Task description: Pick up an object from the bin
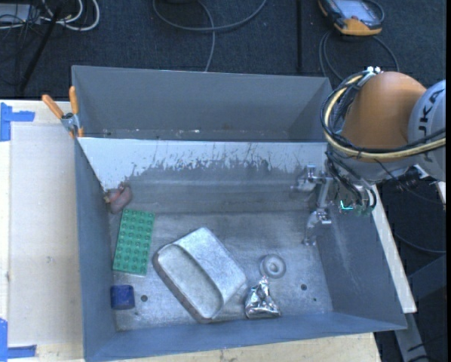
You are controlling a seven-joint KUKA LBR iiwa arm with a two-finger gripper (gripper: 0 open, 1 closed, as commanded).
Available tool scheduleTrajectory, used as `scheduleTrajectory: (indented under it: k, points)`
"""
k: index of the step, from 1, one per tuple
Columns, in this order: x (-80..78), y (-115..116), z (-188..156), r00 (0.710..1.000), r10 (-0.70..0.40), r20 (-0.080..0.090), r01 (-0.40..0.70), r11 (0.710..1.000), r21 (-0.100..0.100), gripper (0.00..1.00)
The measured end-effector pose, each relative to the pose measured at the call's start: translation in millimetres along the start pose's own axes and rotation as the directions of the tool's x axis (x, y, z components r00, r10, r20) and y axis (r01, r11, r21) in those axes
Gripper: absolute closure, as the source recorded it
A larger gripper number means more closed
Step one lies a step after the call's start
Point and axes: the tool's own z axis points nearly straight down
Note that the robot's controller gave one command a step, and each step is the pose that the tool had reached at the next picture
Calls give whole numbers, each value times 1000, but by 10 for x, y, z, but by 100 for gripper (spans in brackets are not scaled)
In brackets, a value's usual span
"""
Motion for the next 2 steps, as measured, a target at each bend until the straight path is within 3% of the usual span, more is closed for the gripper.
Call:
scheduleTrajectory:
  k: [1,2]
  points:
    - [673,556,167,986,-168,3,168,986,-1,0]
    - [1110,604,876,983,-183,19,183,983,3,0]
